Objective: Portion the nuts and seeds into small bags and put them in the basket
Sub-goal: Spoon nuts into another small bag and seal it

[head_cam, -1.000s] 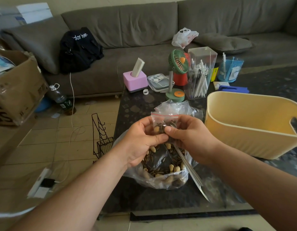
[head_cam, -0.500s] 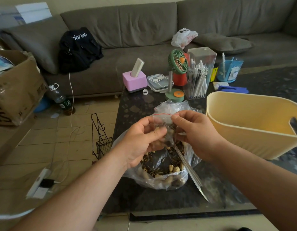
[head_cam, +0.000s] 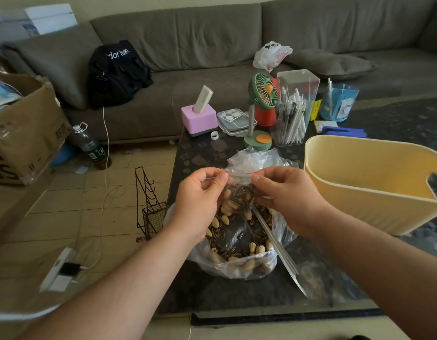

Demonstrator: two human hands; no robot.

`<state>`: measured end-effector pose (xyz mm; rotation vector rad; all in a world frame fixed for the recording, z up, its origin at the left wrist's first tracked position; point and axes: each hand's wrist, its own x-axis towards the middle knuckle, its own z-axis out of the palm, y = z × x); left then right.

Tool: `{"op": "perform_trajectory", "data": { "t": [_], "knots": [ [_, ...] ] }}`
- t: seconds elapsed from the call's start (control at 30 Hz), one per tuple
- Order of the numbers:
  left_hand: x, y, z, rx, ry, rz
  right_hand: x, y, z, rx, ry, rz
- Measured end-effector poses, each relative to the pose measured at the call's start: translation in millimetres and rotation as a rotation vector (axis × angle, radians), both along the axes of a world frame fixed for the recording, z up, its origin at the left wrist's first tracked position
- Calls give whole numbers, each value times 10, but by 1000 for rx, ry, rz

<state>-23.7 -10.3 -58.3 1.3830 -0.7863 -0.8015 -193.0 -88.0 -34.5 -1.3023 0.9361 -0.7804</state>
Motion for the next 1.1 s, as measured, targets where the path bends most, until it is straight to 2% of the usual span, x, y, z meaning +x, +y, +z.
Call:
{"op": "perform_trajectory", "data": {
  "t": [0.43,0.83,1.1],
  "knots": [
    [-87,-40,5,99,94,49,5,49,-11,-253,152,-37],
    [-95,16,92,66,159,-99,-13,8,0,-200,110,1],
    [-67,15,67,46,104,-140,-10,-6,18,-128,67,13]
  ]
}}
